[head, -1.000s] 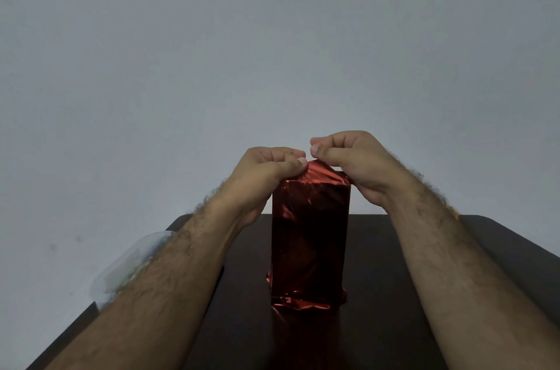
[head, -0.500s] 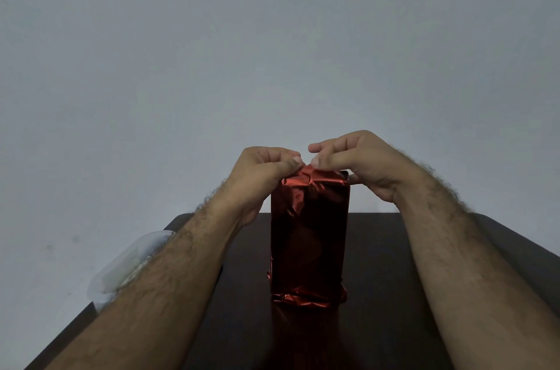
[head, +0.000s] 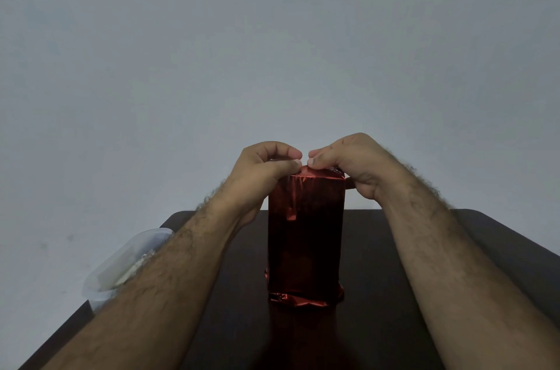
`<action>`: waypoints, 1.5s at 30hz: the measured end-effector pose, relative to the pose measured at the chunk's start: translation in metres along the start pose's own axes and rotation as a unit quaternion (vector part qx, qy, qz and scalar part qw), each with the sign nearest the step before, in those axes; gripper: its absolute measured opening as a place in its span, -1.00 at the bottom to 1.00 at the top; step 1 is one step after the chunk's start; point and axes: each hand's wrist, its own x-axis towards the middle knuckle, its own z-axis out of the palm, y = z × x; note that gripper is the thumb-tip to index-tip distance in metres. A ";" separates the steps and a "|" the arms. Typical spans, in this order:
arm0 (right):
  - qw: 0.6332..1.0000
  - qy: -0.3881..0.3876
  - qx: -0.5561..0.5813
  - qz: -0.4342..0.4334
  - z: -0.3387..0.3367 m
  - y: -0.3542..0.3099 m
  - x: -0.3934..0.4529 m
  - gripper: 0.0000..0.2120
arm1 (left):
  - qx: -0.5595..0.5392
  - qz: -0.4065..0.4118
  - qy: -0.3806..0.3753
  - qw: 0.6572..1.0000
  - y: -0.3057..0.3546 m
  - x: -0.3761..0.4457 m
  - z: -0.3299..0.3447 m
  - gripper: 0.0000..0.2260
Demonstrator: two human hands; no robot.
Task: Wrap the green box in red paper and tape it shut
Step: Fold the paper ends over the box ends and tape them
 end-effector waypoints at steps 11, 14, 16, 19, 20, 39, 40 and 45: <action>1.000 0.000 0.023 0.002 0.000 0.009 0.007 -0.78 | 0.201 0.133 0.093 0.966 -0.001 0.002 0.003 -0.94; 0.999 0.001 0.051 0.009 0.003 0.012 0.009 -0.77 | 0.227 0.156 0.057 0.960 0.005 0.000 0.001 -0.93; 0.998 0.010 0.059 0.013 0.004 0.012 0.010 -0.77 | 0.243 0.144 0.021 0.959 0.007 -0.002 0.000 -0.90; 0.998 0.030 0.062 0.014 0.007 0.012 0.009 -0.77 | 0.301 0.174 0.035 0.937 0.005 -0.002 0.000 -0.89; 0.997 0.042 0.057 0.012 0.007 0.012 0.009 -0.78 | 0.330 0.187 0.055 0.924 0.005 -0.002 0.001 -0.91; 0.995 0.058 0.054 0.062 -0.023 0.007 0.005 -0.90 | 0.150 0.030 0.018 0.988 0.003 0.004 0.022 -0.97; 0.995 0.040 0.065 0.069 -0.027 0.006 0.003 -0.87 | 0.149 0.029 0.017 0.988 0.003 0.005 0.021 -0.98; 0.996 -0.033 0.045 0.065 -0.045 0.005 -0.001 -0.72 | 0.144 0.030 0.000 0.989 0.003 0.006 0.025 -0.96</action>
